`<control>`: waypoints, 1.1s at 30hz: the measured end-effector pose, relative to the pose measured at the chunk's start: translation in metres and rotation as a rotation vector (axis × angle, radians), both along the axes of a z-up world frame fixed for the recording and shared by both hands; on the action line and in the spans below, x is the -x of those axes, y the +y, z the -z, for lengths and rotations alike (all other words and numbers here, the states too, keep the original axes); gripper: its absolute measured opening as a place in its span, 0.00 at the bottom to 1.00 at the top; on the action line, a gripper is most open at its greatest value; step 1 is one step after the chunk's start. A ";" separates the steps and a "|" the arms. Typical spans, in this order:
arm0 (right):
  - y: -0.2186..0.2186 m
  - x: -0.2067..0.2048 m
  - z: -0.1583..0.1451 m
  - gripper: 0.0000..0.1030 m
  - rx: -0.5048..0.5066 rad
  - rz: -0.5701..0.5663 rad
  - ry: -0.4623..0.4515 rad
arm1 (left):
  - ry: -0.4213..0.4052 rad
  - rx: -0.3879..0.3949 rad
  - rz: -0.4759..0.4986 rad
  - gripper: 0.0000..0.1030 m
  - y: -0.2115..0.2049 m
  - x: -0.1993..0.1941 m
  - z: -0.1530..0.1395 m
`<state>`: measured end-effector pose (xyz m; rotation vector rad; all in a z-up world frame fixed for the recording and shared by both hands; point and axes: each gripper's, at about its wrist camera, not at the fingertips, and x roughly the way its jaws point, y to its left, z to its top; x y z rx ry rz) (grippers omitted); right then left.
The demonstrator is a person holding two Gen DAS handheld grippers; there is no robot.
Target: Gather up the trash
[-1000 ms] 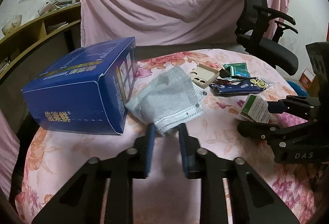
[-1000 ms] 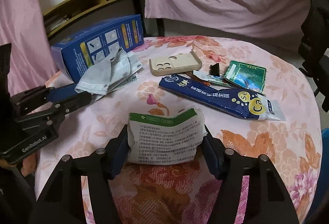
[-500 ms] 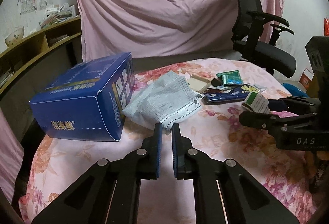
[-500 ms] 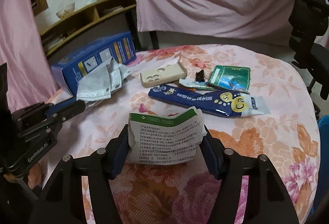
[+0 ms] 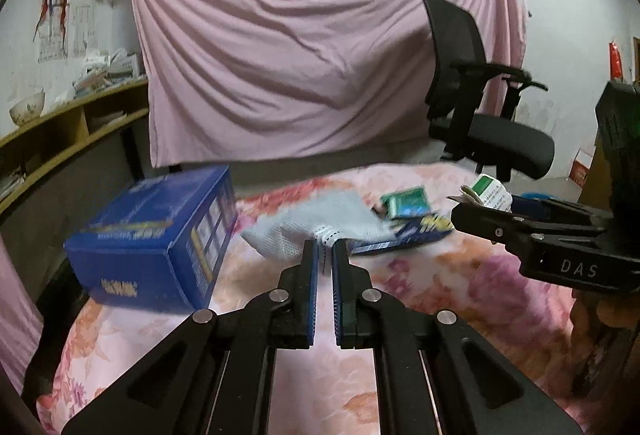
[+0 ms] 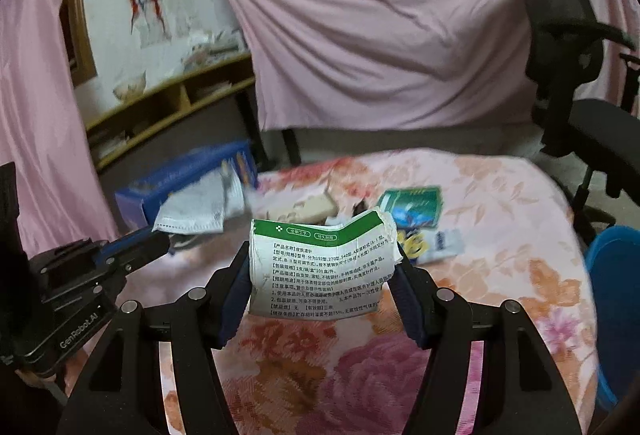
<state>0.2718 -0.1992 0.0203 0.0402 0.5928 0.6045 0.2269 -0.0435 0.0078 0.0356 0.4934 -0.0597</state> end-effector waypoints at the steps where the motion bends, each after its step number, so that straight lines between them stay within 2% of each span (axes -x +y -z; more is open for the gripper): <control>1: -0.004 0.001 -0.004 0.60 -0.011 0.013 -0.019 | -0.022 -0.001 0.006 0.04 -0.005 0.001 -0.005; 5: -0.023 0.005 -0.018 0.60 -0.063 0.061 -0.083 | -0.090 -0.013 0.035 0.03 -0.024 0.003 -0.023; 7: -0.030 0.007 -0.024 0.60 -0.081 0.079 -0.105 | -0.102 -0.027 0.051 0.00 -0.032 0.003 -0.028; 14: -0.058 0.010 -0.035 0.60 -0.119 0.141 -0.144 | -0.110 -0.040 0.101 0.00 -0.055 0.000 -0.042; 18: -0.070 0.010 -0.037 0.61 -0.135 0.162 -0.142 | -0.044 -0.055 0.133 0.00 -0.060 -0.007 -0.037; 22: -0.076 0.010 -0.033 0.61 -0.106 0.180 -0.114 | 0.072 -0.005 0.133 0.02 -0.054 -0.019 -0.018; 23: -0.077 0.009 -0.030 0.61 -0.094 0.184 -0.098 | 0.104 0.010 0.123 0.07 -0.053 -0.024 -0.013; 24: -0.079 0.007 -0.027 0.61 -0.081 0.191 -0.079 | 0.131 0.027 0.113 0.20 -0.053 -0.028 -0.008; 25: -0.081 0.006 -0.024 0.61 -0.072 0.196 -0.065 | 0.149 0.044 0.105 0.29 -0.053 -0.031 -0.006; 26: -0.082 0.004 -0.021 0.61 -0.060 0.201 -0.045 | 0.157 0.061 0.097 0.44 -0.052 -0.033 -0.003; 27: -0.084 0.002 -0.017 0.61 -0.049 0.206 -0.026 | 0.154 0.078 0.088 0.49 -0.052 -0.034 -0.001; 30: -0.088 -0.004 -0.007 0.61 -0.030 0.216 0.017 | 0.149 0.090 0.092 0.50 -0.050 -0.042 0.003; 33: -0.091 -0.010 -0.001 0.61 -0.018 0.227 0.039 | 0.203 0.059 0.120 0.50 -0.055 -0.062 0.013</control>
